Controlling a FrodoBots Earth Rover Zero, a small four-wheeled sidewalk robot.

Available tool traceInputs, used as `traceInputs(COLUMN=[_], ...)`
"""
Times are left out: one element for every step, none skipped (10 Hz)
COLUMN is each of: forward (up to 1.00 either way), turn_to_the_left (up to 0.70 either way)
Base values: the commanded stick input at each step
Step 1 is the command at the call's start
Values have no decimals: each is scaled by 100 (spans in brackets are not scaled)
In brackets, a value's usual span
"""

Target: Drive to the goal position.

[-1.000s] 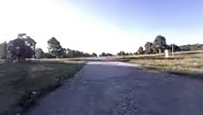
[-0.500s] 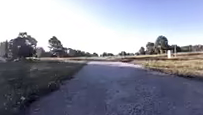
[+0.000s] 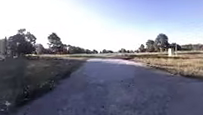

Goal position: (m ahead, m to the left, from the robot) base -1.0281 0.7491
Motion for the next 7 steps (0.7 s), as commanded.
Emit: traceInputs(forward=[0, 0, 0, 0, 0, 0, 0], turn_to_the_left=[0, 0, 0, 0, 0, -48, -50])
